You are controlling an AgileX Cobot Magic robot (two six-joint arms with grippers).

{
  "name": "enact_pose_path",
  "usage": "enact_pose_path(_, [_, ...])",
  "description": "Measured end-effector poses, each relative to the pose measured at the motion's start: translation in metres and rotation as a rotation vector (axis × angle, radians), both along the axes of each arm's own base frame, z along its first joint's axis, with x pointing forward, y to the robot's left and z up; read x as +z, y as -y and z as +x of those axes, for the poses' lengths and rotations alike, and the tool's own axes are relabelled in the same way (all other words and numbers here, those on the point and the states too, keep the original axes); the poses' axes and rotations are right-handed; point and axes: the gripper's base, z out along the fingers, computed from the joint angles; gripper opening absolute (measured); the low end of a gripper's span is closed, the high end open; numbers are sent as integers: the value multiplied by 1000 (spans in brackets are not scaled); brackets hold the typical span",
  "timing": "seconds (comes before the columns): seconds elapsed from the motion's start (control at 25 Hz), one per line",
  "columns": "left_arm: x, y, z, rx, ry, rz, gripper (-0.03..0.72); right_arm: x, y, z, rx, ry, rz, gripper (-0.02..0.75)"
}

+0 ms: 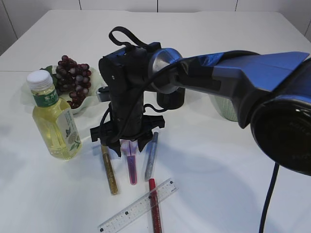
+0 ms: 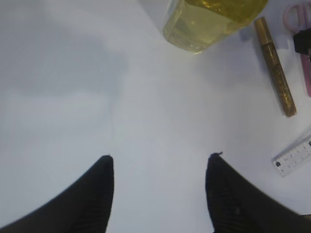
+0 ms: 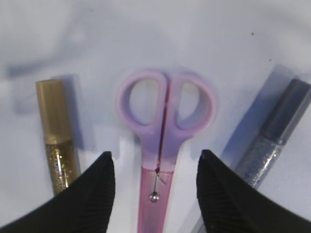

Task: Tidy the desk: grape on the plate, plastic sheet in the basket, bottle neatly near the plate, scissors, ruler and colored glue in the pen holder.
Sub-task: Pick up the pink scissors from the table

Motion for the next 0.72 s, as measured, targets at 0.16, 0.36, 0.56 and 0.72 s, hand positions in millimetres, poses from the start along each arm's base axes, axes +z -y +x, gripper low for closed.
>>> enact_pose_path(0.16, [0, 0, 0, 0, 0, 0, 435, 0, 0, 0, 0, 1, 0, 430])
enact_pose_path(0.36, [0, 0, 0, 0, 0, 0, 435, -4, 1, 1, 4, 4, -12, 430])
enact_pose_path(0.56, [0, 0, 0, 0, 0, 0, 435, -11, 1, 1, 4, -9, -23, 430])
enact_pose_path(0.72, [0, 0, 0, 0, 0, -1, 435, -12, 0, 1, 4, -10, -24, 430])
